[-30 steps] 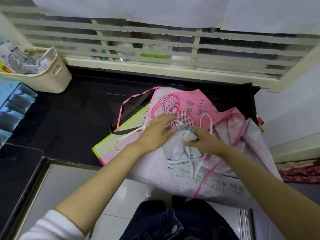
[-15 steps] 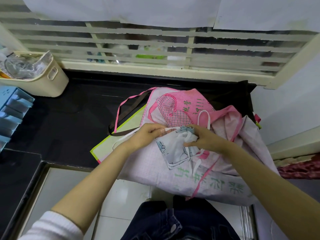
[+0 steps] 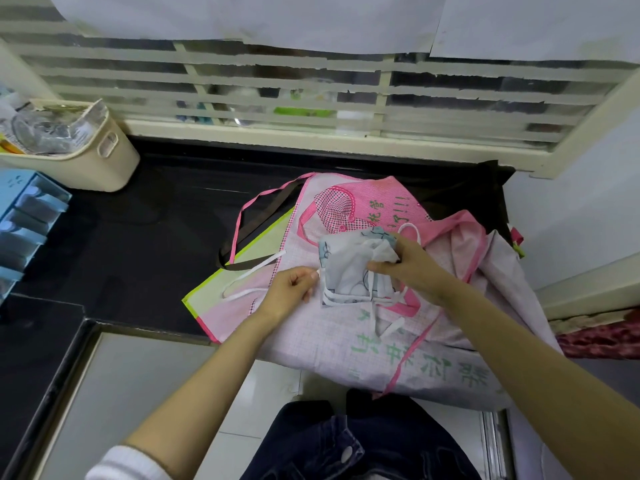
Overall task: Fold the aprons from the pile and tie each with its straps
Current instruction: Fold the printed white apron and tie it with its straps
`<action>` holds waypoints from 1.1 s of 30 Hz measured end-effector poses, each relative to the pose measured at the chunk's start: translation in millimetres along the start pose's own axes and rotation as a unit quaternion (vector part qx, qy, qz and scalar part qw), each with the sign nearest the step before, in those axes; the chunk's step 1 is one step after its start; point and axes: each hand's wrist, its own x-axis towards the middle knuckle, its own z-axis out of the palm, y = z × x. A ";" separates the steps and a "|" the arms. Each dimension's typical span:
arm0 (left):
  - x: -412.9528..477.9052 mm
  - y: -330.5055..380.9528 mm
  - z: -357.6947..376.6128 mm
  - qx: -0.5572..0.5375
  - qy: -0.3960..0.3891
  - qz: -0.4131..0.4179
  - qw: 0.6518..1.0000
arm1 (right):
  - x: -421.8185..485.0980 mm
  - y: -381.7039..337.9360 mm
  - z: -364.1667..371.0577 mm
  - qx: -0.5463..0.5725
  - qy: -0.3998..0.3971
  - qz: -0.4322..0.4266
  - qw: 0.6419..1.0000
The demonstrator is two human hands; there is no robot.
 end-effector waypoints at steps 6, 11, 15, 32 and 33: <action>-10.0 1.7 5.5 0.087 -0.010 0.024 0.996 | 7.7 -1.1 2.4 0.000 0.070 0.006 0.998; -19.5 -3.2 19.6 0.107 -0.033 0.006 0.994 | 8.6 -2.4 7.9 0.032 0.089 0.004 0.996; -9.0 -4.9 7.8 0.152 -0.030 0.005 0.988 | 8.2 -1.4 5.4 0.024 0.084 0.009 0.996; -26.9 30.2 27.5 -0.126 -0.163 -0.004 0.979 | 24.4 8.5 -19.6 -0.041 0.123 0.064 0.989; -28.3 17.2 26.2 -0.123 -0.156 -0.019 0.980 | 23.3 4.8 -21.5 -0.035 0.119 0.064 0.990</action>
